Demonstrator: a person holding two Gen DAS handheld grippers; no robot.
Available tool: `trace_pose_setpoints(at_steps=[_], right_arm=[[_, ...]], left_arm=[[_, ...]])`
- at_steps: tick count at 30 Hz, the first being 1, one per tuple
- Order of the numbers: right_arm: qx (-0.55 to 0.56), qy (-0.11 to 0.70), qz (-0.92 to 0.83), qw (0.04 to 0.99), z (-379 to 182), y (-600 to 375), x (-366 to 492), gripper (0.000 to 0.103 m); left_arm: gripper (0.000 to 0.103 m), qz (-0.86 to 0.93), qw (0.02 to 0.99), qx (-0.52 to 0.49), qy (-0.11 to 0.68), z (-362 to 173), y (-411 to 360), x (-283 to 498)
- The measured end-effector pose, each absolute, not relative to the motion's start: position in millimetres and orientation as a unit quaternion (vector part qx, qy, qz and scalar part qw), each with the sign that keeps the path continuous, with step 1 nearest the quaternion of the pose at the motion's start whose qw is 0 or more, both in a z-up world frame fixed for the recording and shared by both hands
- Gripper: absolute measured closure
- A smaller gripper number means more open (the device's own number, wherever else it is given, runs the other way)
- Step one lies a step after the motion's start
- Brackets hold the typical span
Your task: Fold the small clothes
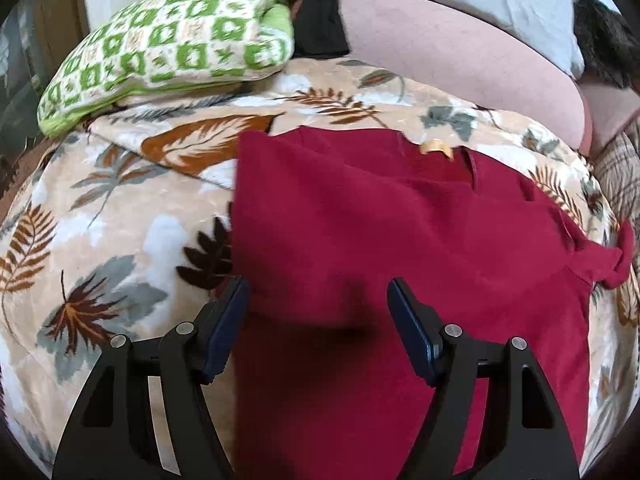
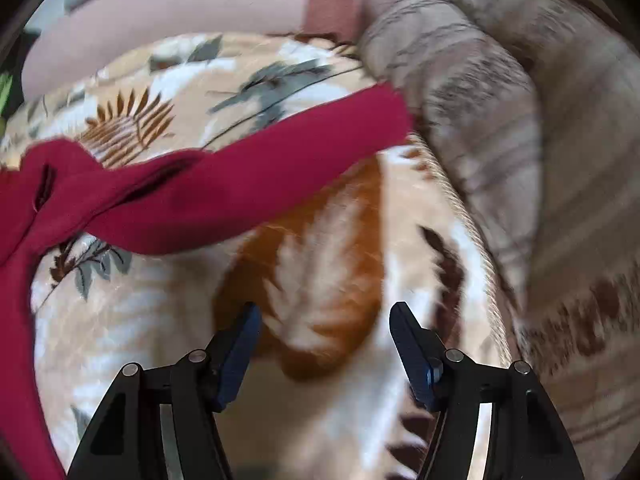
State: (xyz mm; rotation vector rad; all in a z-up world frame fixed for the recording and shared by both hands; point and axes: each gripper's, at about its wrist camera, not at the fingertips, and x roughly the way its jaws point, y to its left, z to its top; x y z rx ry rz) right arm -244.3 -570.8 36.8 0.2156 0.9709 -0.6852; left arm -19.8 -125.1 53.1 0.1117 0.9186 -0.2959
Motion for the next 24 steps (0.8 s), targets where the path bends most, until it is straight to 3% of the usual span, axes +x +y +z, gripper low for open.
trace_pose_setpoints(at_steps=[3,4,7,10,14,21,24], right_arm=[[0.159,0.381,-0.289,0.864,70,-572,-243,0.036],[0.189,0.363,-0.258,0.875,77,-574,-231,0.031],[0.244,0.353,-0.223,0.875,77,-582,-190,0.029],[0.227,0.349,-0.221,0.882,72,-589,-151,0.029],[0.225,0.466,-0.191,0.834,31,-623,-102,0.030],[0.189,0.533,-0.270,0.779,10,-630,-206,0.033],[0.237,0.495,-0.265,0.793,21,-639,-244,0.033]], left_arm=[[0.031,-0.155,0.885,0.073,0.434,55,-139,-31],[0.031,-0.158,0.885,0.082,0.429,56,-144,-35],[0.031,-0.166,0.885,0.107,0.421,56,-154,-43],[0.031,-0.173,0.880,0.122,0.425,54,-158,-48],[0.031,-0.169,0.880,0.114,0.429,52,-155,-45],[0.031,-0.166,0.877,0.090,0.441,44,-146,-38],[0.031,-0.167,0.876,0.088,0.444,43,-147,-41]])
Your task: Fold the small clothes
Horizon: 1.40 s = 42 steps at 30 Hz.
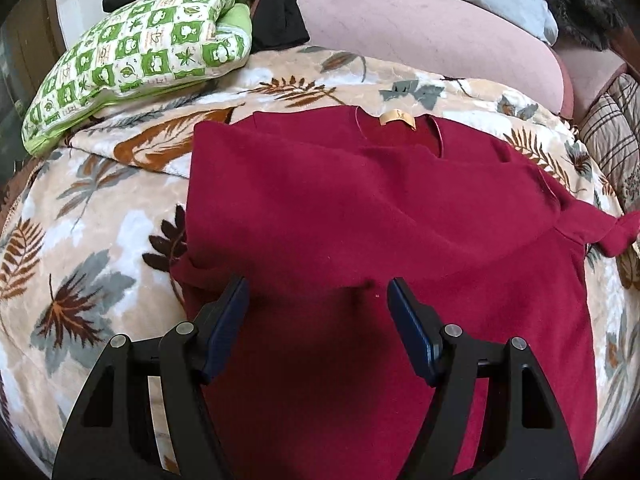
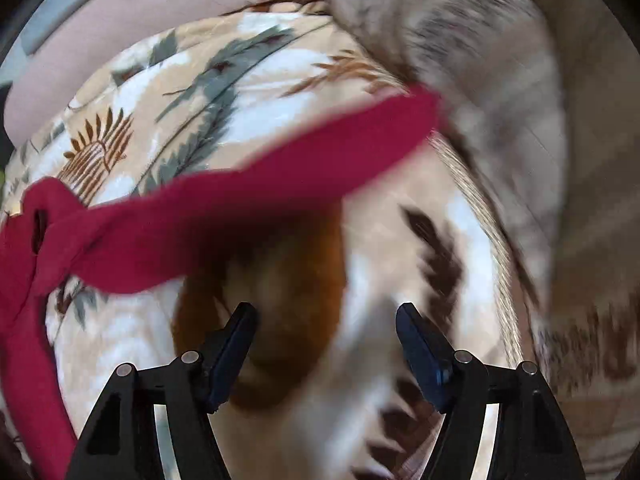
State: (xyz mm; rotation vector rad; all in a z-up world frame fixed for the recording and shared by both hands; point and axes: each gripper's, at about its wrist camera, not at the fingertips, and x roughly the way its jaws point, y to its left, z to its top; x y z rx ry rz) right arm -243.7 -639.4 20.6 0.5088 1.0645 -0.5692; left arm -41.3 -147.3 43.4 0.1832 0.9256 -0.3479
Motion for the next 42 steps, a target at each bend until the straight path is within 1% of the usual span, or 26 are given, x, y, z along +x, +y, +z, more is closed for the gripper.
trace_pose_setpoints(at_steps=[3,5,9,13,15,16,17,19,20,22,25,29,33,35,38,40,42], right_arm=[[0.273,0.418,-0.260,0.827,50,-644,-251,0.033],[0.291,0.386,-0.242,0.841,63,-646,-237,0.032],[0.313,0.396,-0.285,0.814,53,-663,-194,0.032],[0.369,0.404,-0.339,0.765,21,-697,-182,0.032],[0.394,0.392,-0.346,0.756,8,-709,-182,0.035],[0.383,0.383,-0.352,0.763,9,-710,-183,0.044],[0.361,0.387,-0.361,0.768,10,-711,-182,0.069],[0.348,0.395,-0.346,0.777,16,-712,-182,0.083],[0.342,0.389,-0.330,0.789,27,-710,-185,0.092],[0.317,0.363,-0.307,0.821,54,-701,-188,0.093],[0.297,0.295,-0.257,0.871,112,-682,-194,0.094],[0.249,0.217,-0.141,0.933,192,-624,-178,0.095],[0.186,0.186,-0.020,0.965,240,-545,-145,0.095],[0.154,0.186,0.044,0.969,254,-498,-120,0.095],[0.134,0.202,0.145,0.959,255,-430,-83,0.095],[0.124,0.225,0.217,0.942,244,-385,-58,0.095],[0.096,0.272,0.252,0.924,224,-339,-23,0.095]], left_arm=[[0.031,-0.169,0.878,0.097,0.437,46,-151,-45],[0.031,-0.170,0.878,0.103,0.436,47,-154,-46],[0.031,-0.172,0.877,0.104,0.436,48,-156,-45],[0.031,-0.170,0.876,0.114,0.438,44,-158,-45],[0.031,-0.168,0.874,0.118,0.441,41,-158,-45],[0.031,-0.168,0.873,0.119,0.442,40,-158,-45],[0.031,-0.169,0.873,0.119,0.443,39,-158,-45],[0.031,-0.169,0.873,0.118,0.442,40,-157,-46],[0.031,-0.169,0.874,0.116,0.441,40,-156,-46],[0.031,-0.169,0.876,0.110,0.439,43,-153,-46],[0.031,-0.168,0.880,0.096,0.434,52,-147,-45],[0.031,-0.160,0.890,0.074,0.420,68,-132,-44],[0.031,-0.149,0.900,0.043,0.406,85,-111,-40],[0.031,-0.141,0.906,0.028,0.398,93,-99,-37],[0.031,-0.129,0.914,0.000,0.384,104,-79,-35],[0.031,-0.120,0.919,-0.014,0.376,109,-67,-33],[0.031,-0.110,0.922,-0.020,0.372,112,-57,-30]])
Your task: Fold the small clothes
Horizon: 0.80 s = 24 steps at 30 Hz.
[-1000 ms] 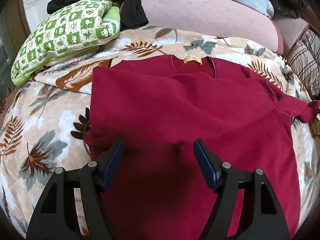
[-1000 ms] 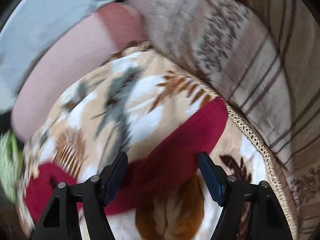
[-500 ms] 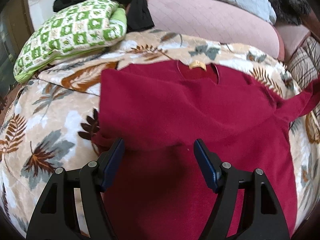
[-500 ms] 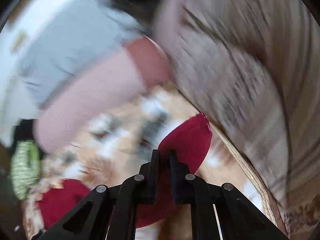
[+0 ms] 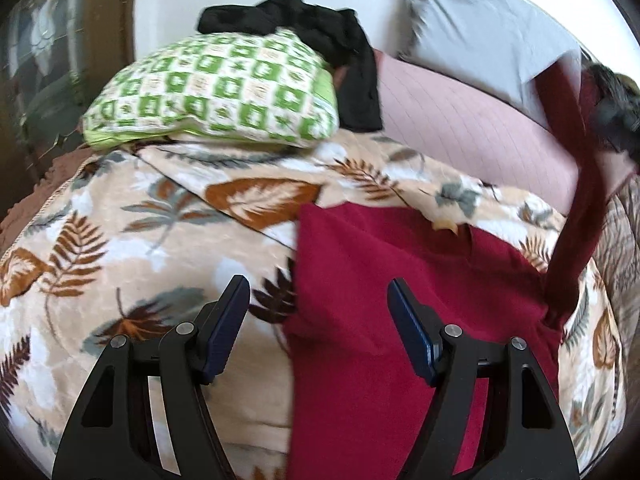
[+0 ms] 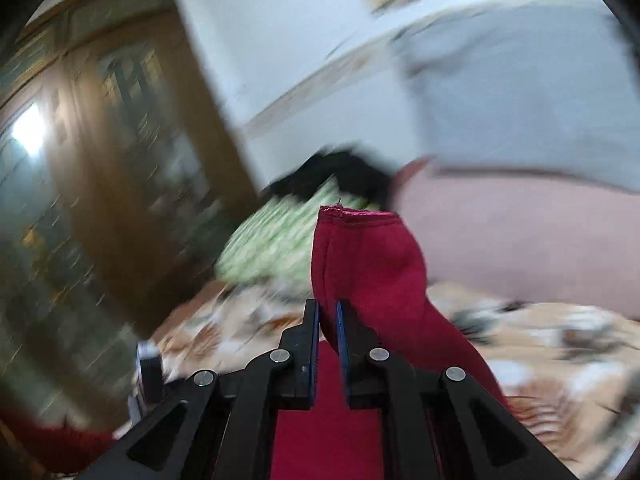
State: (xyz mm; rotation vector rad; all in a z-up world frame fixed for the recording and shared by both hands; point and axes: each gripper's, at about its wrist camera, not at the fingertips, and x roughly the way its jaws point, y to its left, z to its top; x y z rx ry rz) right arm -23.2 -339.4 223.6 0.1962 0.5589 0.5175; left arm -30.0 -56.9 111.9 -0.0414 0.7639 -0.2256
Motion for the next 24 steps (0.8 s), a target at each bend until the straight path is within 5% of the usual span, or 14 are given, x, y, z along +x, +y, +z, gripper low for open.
trace_pose_setpoints(at_steps=[1,2,4,9,13,18,21,23,24], right_arm=[[0.083,0.291,0.254,0.919,217,-326,-15,0.086],[0.075,0.305,0.249,0.916,210,-317,-6,0.053],[0.098,0.309,0.247,0.913,201,-320,-1,0.031],[0.118,0.307,0.163,0.930,181,-373,-39,0.031],[0.019,0.361,0.089,0.928,135,-385,-66,0.031],[-0.055,0.428,0.049,0.901,64,-385,-72,0.048],[-0.099,0.443,0.025,0.891,31,-381,-63,0.070],[-0.095,0.436,0.008,0.895,32,-386,-62,0.096],[-0.084,0.428,0.021,0.900,37,-389,-67,0.096]], left_arm=[[0.031,-0.105,0.922,-0.021,0.371,112,-53,-29],[0.031,-0.102,0.922,-0.023,0.372,112,-50,-27],[0.031,-0.104,0.921,-0.031,0.374,111,-45,-24],[0.031,-0.120,0.912,-0.045,0.390,100,-48,-12],[0.031,-0.123,0.905,-0.026,0.407,87,-65,-2],[0.031,-0.121,0.900,-0.008,0.419,76,-83,4],[0.031,-0.116,0.896,-0.003,0.428,71,-88,9],[0.031,-0.116,0.895,-0.002,0.430,71,-87,10],[0.031,-0.116,0.897,0.000,0.426,72,-85,10]])
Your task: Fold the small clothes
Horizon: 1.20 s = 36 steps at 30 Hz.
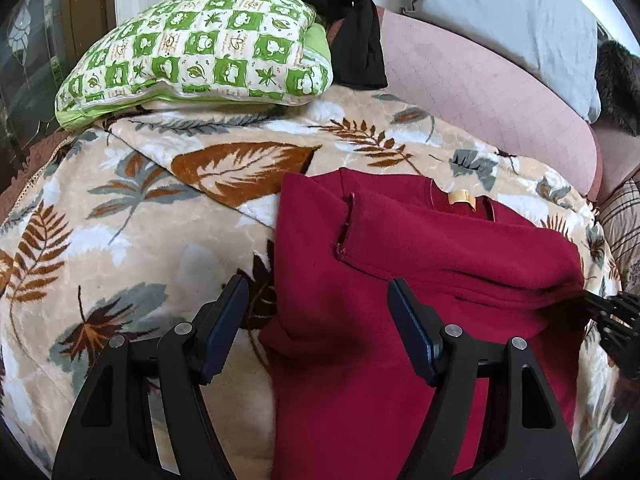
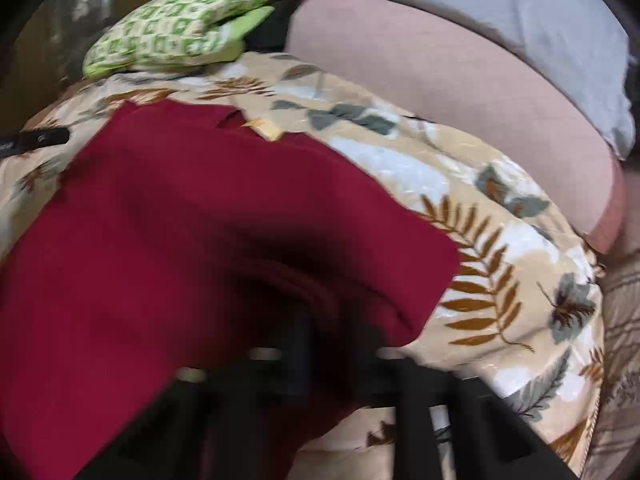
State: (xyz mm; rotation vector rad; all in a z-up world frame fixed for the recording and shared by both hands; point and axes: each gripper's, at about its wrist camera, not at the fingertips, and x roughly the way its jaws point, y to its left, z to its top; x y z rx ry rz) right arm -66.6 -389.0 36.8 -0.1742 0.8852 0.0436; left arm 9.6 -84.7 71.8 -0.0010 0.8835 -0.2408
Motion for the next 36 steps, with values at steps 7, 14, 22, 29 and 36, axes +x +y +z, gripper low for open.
trace_pose_setpoints(at_steps=[7,14,22,29,36], right_arm=[[-0.142,0.494,0.051,0.857,9,-389,-96,0.096],[-0.032,0.410,0.099,0.906,66,-378,-107,0.040],[0.025,0.406,0.037,0.913,50,-398,-95,0.040],[0.107,0.400,0.002,0.910,33,-431,-96,0.040],[0.167,0.345,-0.011,0.923,58,-449,-99,0.040]], left_arm=[[0.031,-0.102,0.892,-0.032,0.440,61,-66,15],[0.031,-0.146,0.891,-0.051,0.426,70,-73,25],[0.036,-0.178,0.859,-0.039,0.478,42,-122,71],[0.090,-0.187,0.863,0.022,0.468,40,-152,62],[0.091,-0.197,0.884,0.004,0.424,77,-112,30]])
